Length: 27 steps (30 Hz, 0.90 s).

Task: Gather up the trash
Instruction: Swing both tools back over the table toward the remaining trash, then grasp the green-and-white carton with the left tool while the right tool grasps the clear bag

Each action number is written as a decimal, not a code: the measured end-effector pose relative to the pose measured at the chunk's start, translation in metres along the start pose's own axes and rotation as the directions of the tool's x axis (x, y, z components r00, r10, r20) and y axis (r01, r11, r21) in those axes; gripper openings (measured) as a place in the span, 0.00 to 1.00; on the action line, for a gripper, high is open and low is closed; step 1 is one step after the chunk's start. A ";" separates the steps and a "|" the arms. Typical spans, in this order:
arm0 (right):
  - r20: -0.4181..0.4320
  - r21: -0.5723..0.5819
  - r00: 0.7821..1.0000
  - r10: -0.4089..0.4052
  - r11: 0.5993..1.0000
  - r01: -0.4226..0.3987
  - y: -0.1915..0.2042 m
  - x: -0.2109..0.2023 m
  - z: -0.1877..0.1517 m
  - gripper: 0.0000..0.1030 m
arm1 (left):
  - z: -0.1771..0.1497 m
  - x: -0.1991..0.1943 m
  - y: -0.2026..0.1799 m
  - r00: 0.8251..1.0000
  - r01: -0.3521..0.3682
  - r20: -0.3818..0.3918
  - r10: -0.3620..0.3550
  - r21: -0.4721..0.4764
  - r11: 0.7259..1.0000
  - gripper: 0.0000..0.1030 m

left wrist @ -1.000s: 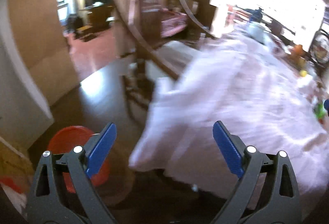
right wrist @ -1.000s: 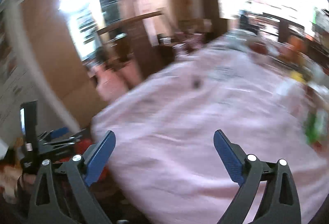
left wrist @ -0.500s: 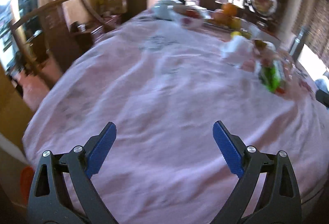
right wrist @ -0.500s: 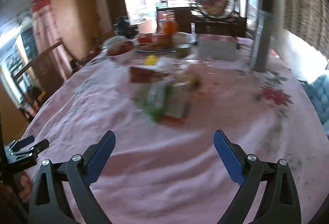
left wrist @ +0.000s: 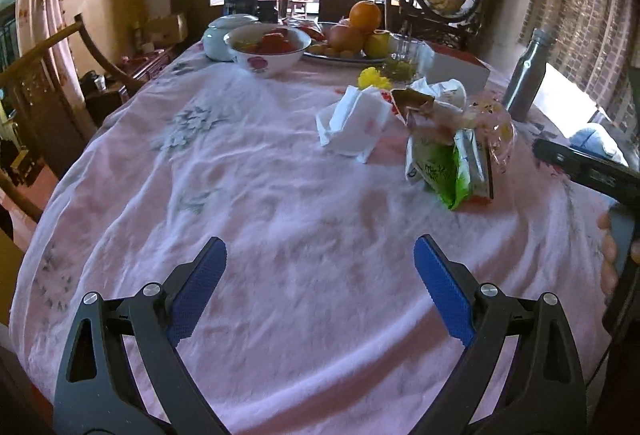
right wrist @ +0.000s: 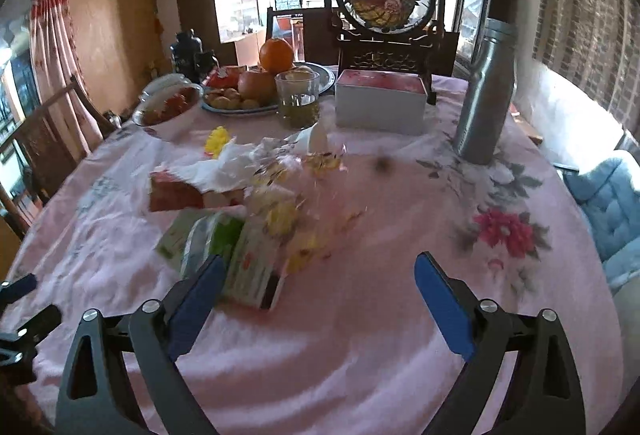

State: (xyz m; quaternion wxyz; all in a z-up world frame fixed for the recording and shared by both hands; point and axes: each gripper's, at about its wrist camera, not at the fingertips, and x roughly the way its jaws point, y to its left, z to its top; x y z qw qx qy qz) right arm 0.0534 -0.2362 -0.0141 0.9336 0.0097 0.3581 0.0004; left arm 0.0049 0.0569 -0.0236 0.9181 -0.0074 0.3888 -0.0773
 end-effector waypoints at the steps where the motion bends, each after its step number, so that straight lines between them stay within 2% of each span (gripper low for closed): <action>1: -0.007 -0.009 1.000 0.000 1.000 0.000 0.002 0.006 0.003 0.88 | 0.001 0.002 0.000 1.000 0.002 -0.001 -0.002 0.000 1.000 0.89; 2: -0.014 -0.015 1.000 0.007 1.000 -0.007 0.003 0.012 0.007 0.84 | 0.001 0.003 0.000 1.000 0.007 -0.002 -0.007 0.000 1.000 0.89; 5: -0.034 -0.028 0.999 0.005 1.000 -0.006 0.008 0.032 0.019 0.84 | 0.001 0.008 0.000 1.000 0.008 -0.013 -0.008 0.002 1.000 0.89; 8: -0.050 -0.042 0.998 -0.027 0.999 0.025 0.014 0.046 0.029 0.82 | -0.001 0.012 0.002 1.000 0.009 -0.025 -0.009 0.004 1.000 0.89; 13: -0.090 -0.039 0.995 -0.050 0.998 0.047 0.016 0.068 0.036 0.67 | -0.001 0.015 0.003 0.999 0.001 -0.035 0.000 0.007 1.000 0.89; 15: -0.115 -0.013 0.992 -0.047 0.999 0.046 0.012 0.075 0.036 0.36 | -0.001 0.014 0.003 0.999 -0.003 -0.033 0.004 0.006 1.000 0.89; 17: -0.121 0.038 0.993 -0.018 0.999 0.023 0.005 0.073 0.033 0.30 | 0.000 0.014 0.003 1.000 -0.005 -0.029 0.005 0.003 1.000 0.89; 18: -0.110 0.052 0.994 -0.004 0.999 0.010 0.003 0.069 0.032 0.25 | 0.001 0.014 0.002 1.000 -0.004 -0.028 0.004 0.003 1.000 0.89; 21: -0.058 0.093 0.998 0.007 0.996 -0.002 -0.006 0.050 0.027 0.22 | 0.003 0.015 -0.001 0.999 0.006 -0.032 -0.006 0.003 1.000 0.89; 27: 0.080 0.173 0.997 0.020 0.984 -0.034 -0.030 0.001 0.010 0.21 | 0.010 0.016 -0.023 0.998 0.050 -0.033 -0.049 0.025 0.998 0.89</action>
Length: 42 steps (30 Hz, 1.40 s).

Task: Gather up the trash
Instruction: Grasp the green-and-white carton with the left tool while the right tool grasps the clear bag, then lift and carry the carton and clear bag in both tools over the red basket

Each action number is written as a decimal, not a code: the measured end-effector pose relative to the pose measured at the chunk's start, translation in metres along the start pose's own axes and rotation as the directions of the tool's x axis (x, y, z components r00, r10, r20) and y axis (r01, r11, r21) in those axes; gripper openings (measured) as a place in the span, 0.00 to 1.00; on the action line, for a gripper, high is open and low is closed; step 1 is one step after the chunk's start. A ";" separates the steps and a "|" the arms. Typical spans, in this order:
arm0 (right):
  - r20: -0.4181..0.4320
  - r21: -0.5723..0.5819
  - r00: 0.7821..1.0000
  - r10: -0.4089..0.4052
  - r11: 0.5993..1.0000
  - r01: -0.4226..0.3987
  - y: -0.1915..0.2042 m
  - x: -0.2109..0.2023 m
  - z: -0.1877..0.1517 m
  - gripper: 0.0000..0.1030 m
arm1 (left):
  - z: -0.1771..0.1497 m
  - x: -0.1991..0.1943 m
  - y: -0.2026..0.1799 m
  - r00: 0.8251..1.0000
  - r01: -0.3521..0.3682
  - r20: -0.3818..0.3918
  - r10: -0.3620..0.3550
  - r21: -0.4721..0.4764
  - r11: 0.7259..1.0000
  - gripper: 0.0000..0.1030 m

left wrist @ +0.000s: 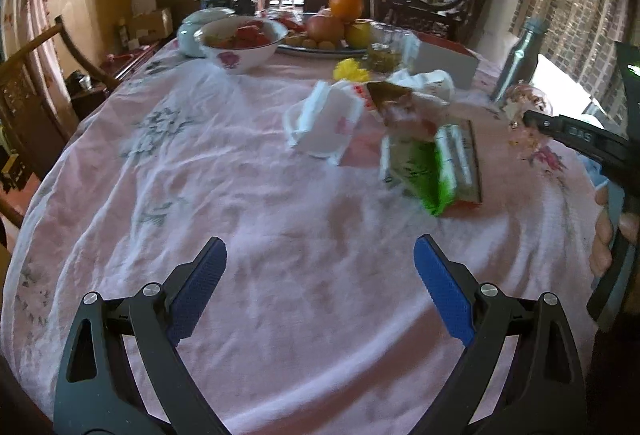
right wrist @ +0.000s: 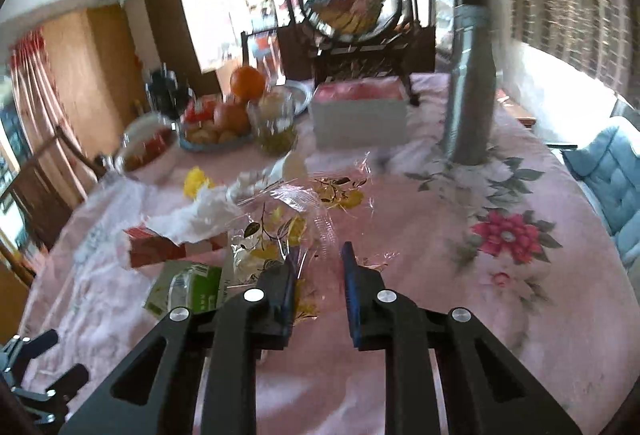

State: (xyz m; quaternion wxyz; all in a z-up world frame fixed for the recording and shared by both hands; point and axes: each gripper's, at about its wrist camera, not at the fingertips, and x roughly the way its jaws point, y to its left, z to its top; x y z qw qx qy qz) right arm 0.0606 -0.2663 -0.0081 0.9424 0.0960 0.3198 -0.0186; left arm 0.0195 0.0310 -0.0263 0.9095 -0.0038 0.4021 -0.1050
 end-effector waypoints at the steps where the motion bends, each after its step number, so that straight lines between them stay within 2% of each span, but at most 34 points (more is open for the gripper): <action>1: 0.013 0.012 1.000 0.008 1.000 -0.008 -0.004 -0.005 -0.002 0.21 | 0.002 0.000 -0.007 1.000 0.016 0.002 -0.017 0.008 1.000 0.89; 4: 0.041 0.044 0.999 0.019 0.999 -0.021 -0.016 -0.008 -0.011 0.21 | 0.009 0.005 -0.025 0.998 0.059 0.001 -0.059 0.043 0.997 0.89; 9: -0.003 0.029 1.000 -0.005 1.000 0.005 -0.029 0.011 -0.019 0.21 | 0.025 0.016 -0.062 0.996 0.087 0.001 -0.087 0.126 0.988 0.89; 13: -0.032 0.102 0.999 0.040 0.994 -0.037 -0.048 0.016 -0.020 0.21 | 0.035 0.029 -0.082 0.995 0.096 -0.004 -0.096 0.157 0.983 0.88; 16: -0.022 0.107 0.999 0.043 0.993 -0.041 -0.049 0.013 -0.021 0.21 | 0.041 0.041 -0.092 0.994 0.107 -0.026 -0.105 0.160 0.981 0.76; 18: -0.015 0.100 0.999 0.052 0.994 -0.050 -0.046 0.011 -0.021 0.21 | 0.044 0.053 -0.097 0.994 0.105 -0.060 -0.097 0.153 0.983 0.63; 21: -0.011 0.098 0.997 0.073 0.993 -0.072 -0.045 0.009 -0.022 0.21 | 0.049 0.068 -0.097 0.993 0.091 -0.092 -0.080 0.128 0.988 0.52; 25: -0.005 0.097 0.996 0.085 0.992 -0.084 -0.044 0.006 -0.021 0.21 | 0.055 0.081 -0.097 0.993 0.065 -0.108 -0.052 0.123 0.990 0.46; 27: -0.005 0.098 0.996 0.091 0.991 -0.090 -0.044 0.006 -0.021 0.21 | 0.056 0.087 -0.100 0.992 0.059 -0.121 -0.043 0.133 0.989 0.39; 30: -0.005 0.099 0.995 0.097 0.990 -0.096 -0.044 0.007 -0.021 0.21 | 0.058 0.094 -0.103 0.990 0.053 -0.137 -0.034 0.137 0.989 0.33; 34: -0.008 0.097 0.995 0.101 0.990 -0.100 -0.043 0.007 -0.021 0.21 | 0.058 0.104 -0.103 0.987 0.048 -0.160 -0.027 0.131 0.990 0.33; 36: -0.007 0.097 0.995 0.101 0.990 -0.100 -0.043 0.008 -0.020 0.21 | 0.059 0.104 -0.104 0.986 0.060 -0.160 -0.039 0.127 0.990 0.25; 42: -0.015 0.102 0.995 0.097 0.990 -0.095 -0.044 0.011 -0.022 0.21 | 0.059 0.098 -0.104 0.988 0.059 -0.146 -0.040 0.127 0.990 0.23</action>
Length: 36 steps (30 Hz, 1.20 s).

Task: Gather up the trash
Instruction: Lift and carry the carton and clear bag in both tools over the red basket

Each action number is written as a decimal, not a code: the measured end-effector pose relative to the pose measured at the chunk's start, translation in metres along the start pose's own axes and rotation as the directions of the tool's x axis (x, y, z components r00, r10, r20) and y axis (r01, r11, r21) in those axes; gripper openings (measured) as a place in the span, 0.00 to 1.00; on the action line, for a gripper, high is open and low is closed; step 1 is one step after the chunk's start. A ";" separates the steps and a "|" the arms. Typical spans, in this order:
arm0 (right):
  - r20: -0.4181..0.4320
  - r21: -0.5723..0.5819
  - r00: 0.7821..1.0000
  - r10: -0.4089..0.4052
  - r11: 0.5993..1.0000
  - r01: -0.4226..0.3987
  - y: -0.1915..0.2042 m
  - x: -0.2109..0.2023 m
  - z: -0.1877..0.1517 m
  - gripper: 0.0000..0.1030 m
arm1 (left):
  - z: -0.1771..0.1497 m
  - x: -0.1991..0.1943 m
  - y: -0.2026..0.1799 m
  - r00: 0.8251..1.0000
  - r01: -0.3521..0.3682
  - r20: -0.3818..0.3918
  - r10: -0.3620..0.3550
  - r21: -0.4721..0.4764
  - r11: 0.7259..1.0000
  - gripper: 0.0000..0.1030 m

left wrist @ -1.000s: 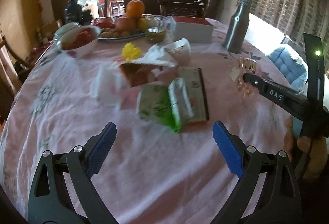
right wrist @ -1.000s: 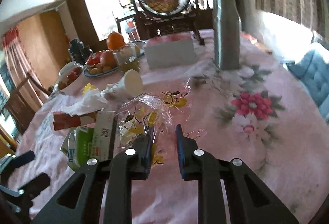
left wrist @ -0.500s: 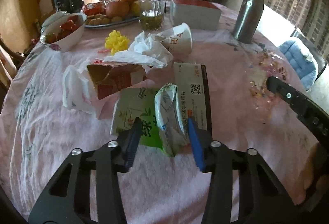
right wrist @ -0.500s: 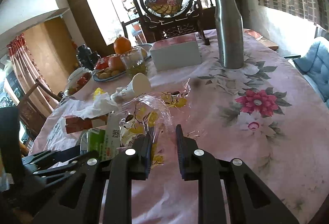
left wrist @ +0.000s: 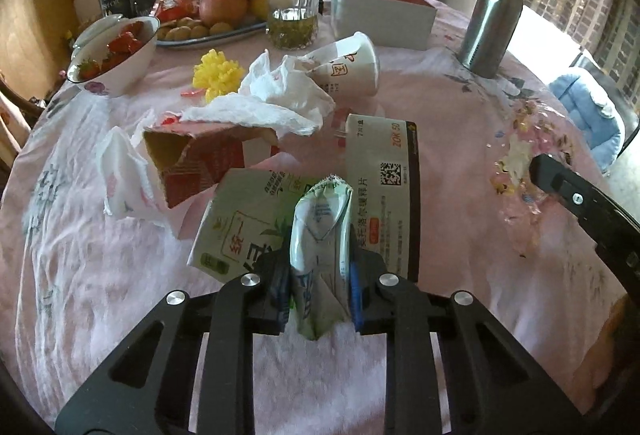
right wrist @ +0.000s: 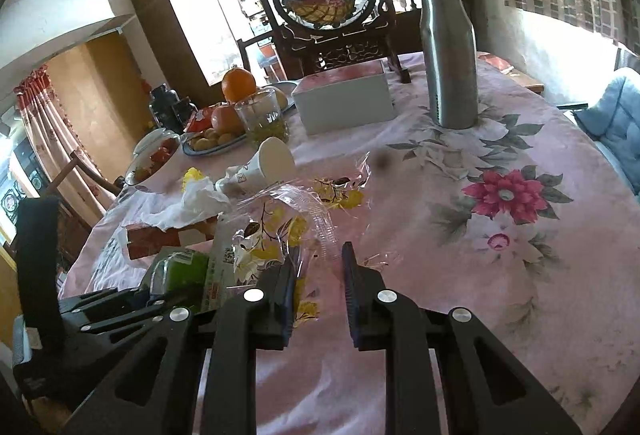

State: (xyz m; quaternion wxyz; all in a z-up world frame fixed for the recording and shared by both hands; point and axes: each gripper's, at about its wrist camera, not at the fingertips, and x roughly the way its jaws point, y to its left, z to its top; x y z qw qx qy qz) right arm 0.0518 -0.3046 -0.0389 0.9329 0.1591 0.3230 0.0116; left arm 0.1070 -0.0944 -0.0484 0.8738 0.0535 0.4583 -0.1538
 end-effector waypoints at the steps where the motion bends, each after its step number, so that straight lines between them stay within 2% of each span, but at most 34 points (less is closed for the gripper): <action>1: 0.001 0.000 1.000 -0.001 1.000 0.001 0.000 0.000 0.000 0.21 | -0.001 -0.003 0.000 1.000 0.004 0.004 -0.004 0.001 1.000 0.23; 11: 0.005 -0.018 1.000 -0.005 1.000 0.005 0.004 0.003 -0.002 0.21 | -0.032 -0.066 0.023 0.994 0.067 0.094 -0.063 -0.045 0.997 0.23; 15: 0.007 -0.031 1.000 -0.010 0.999 0.010 0.007 0.004 -0.003 0.21 | -0.049 -0.096 0.035 0.986 0.073 0.151 -0.064 -0.059 0.996 0.23; 18: 0.012 -0.051 0.999 -0.044 0.998 0.045 0.014 0.001 -0.004 0.21 | -0.061 -0.119 0.045 0.979 0.060 0.196 -0.045 -0.073 0.996 0.23; 26: -0.007 -0.113 0.999 0.037 0.993 -0.038 0.053 -0.036 -0.022 0.21 | -0.085 -0.155 0.070 0.962 0.042 0.273 -0.015 -0.092 0.995 0.23; 36: -0.036 -0.206 0.990 0.137 0.968 -0.142 0.115 -0.070 -0.048 0.21 | -0.114 -0.173 0.100 0.954 0.045 0.299 0.001 -0.147 0.988 0.23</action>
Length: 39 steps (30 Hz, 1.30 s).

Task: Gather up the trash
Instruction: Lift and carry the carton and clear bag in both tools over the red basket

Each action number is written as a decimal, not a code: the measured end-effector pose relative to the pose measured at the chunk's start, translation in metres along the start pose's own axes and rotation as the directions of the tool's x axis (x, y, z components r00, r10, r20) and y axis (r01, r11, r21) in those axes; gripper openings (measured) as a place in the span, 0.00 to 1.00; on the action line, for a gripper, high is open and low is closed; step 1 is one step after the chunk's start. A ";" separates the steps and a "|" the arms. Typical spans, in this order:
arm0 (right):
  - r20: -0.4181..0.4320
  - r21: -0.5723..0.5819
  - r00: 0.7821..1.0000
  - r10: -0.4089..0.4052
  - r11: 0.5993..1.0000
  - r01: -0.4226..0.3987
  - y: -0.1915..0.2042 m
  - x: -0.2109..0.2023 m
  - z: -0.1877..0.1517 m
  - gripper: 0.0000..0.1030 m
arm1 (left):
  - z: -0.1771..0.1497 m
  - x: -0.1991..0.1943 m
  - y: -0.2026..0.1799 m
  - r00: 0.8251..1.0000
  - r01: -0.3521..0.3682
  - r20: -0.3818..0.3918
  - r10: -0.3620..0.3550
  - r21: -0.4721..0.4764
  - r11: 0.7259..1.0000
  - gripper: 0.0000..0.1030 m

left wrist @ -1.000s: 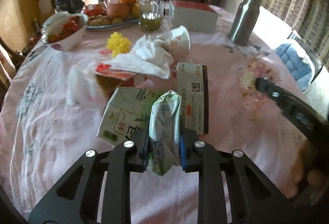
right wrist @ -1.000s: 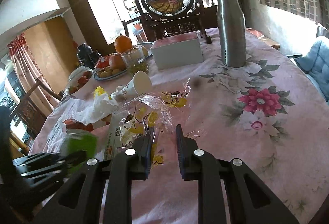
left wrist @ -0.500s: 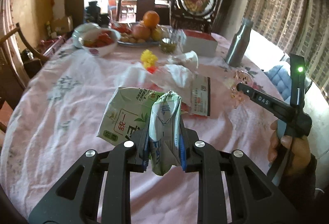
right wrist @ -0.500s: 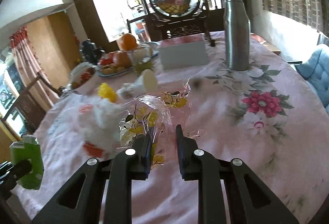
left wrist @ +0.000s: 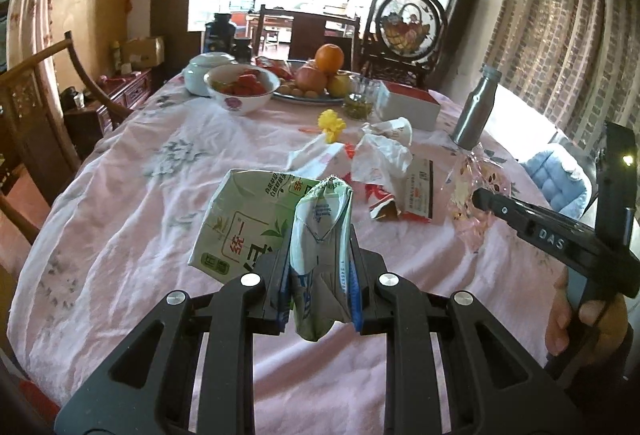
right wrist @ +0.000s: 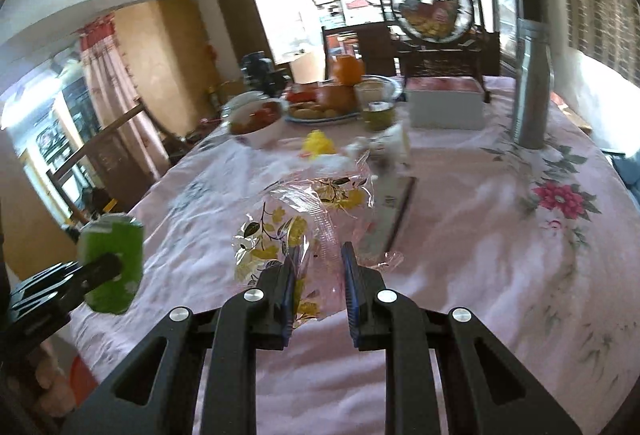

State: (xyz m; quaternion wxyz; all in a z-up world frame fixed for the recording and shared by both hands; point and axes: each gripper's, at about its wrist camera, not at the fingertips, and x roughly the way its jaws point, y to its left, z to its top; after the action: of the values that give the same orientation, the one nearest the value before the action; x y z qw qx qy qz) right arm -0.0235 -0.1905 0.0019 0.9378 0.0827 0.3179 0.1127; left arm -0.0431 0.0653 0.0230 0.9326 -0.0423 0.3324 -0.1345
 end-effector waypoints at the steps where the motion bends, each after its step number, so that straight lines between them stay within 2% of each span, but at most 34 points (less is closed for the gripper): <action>1: -0.002 -0.011 1.000 0.008 1.000 -0.008 0.006 -0.001 -0.001 0.21 | -0.001 -0.002 0.003 1.000 -0.002 0.003 0.002 -0.004 1.000 0.23; 17: -0.050 -0.155 0.995 0.084 0.984 -0.091 0.101 -0.001 -0.020 0.21 | -0.030 -0.042 0.050 0.995 -0.081 0.046 0.084 -0.056 0.995 0.23; 27: -0.088 -0.271 0.983 0.163 0.945 -0.181 0.176 0.001 -0.029 0.21 | -0.052 -0.080 0.098 0.987 -0.134 0.072 0.146 -0.150 0.979 0.23; 32: -0.127 -0.343 0.965 0.231 0.902 -0.261 0.227 0.003 -0.039 0.21 | -0.072 -0.109 0.134 0.973 -0.190 0.084 0.214 -0.232 0.954 0.23; 36: -0.178 -0.402 0.938 0.298 0.848 -0.345 0.277 0.006 -0.052 0.21 | -0.096 -0.138 0.171 0.955 -0.248 0.079 0.287 -0.317 0.915 0.23; 39: -0.230 -0.437 0.910 0.345 0.799 -0.413 0.318 0.008 -0.061 0.21 | -0.115 -0.163 0.202 0.936 -0.287 0.075 0.343 -0.397 0.872 0.23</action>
State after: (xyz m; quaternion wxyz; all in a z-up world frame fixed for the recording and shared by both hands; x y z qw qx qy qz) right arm -0.1054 0.1225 0.0213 0.8626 -0.0963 0.3215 0.3784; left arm -0.1919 0.3062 -0.0009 0.9373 -0.1768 0.2867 0.0897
